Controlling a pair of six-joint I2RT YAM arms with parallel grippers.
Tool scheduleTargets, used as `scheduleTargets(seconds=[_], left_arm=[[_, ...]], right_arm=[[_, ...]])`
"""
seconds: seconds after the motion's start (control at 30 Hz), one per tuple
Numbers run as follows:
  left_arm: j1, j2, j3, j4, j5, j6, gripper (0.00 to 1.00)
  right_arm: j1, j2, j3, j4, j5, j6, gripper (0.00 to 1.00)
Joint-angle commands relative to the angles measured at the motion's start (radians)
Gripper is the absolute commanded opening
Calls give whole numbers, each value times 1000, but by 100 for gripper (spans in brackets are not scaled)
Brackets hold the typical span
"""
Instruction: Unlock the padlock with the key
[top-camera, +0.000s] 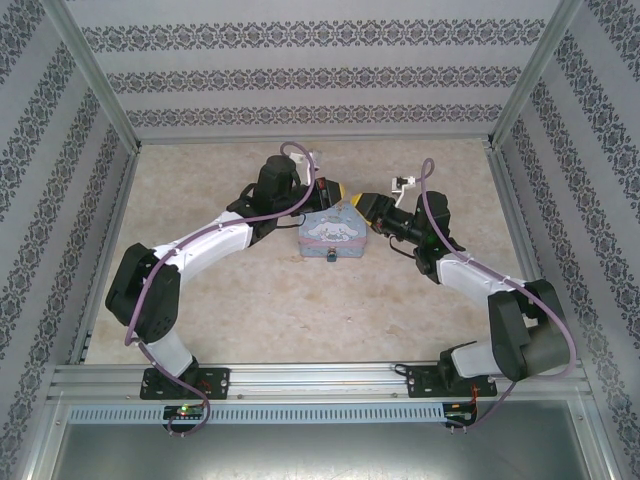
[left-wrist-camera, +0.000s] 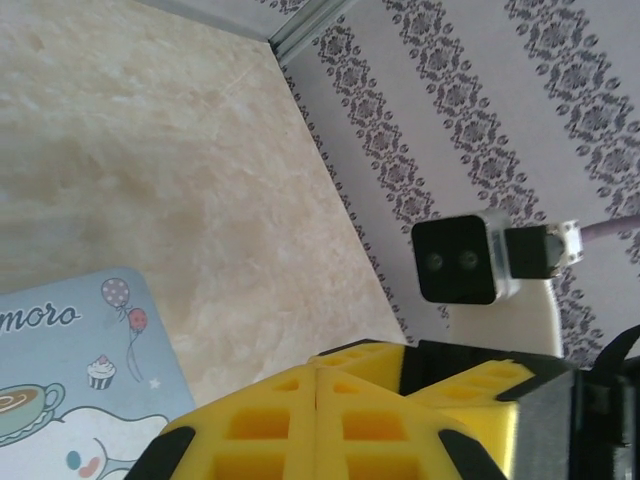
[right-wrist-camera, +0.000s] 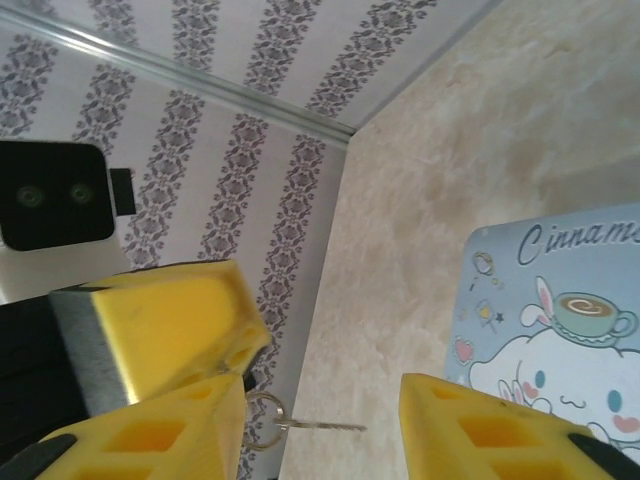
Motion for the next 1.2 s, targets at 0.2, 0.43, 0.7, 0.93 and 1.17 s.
scheduleTargets(seconds=[0.2,0.43,0.7,0.93,1.17], left_arm=[[15,4,3,113,26,-6,0],[22,24,-26,212,32,-105,0],[22,38,-36,248,38,-142,0],[23,44,-39,267,36,-167,0],[24,48,-49,281,32,-182,0]], right_arm=[[5,44,24,193,-60,22,41],[25,64,22,246,-54,48,39],[40,57,18,271,-40,66,37],[51,71,28,286,-36,76,34],[56,85,32,302,-35,85,29]])
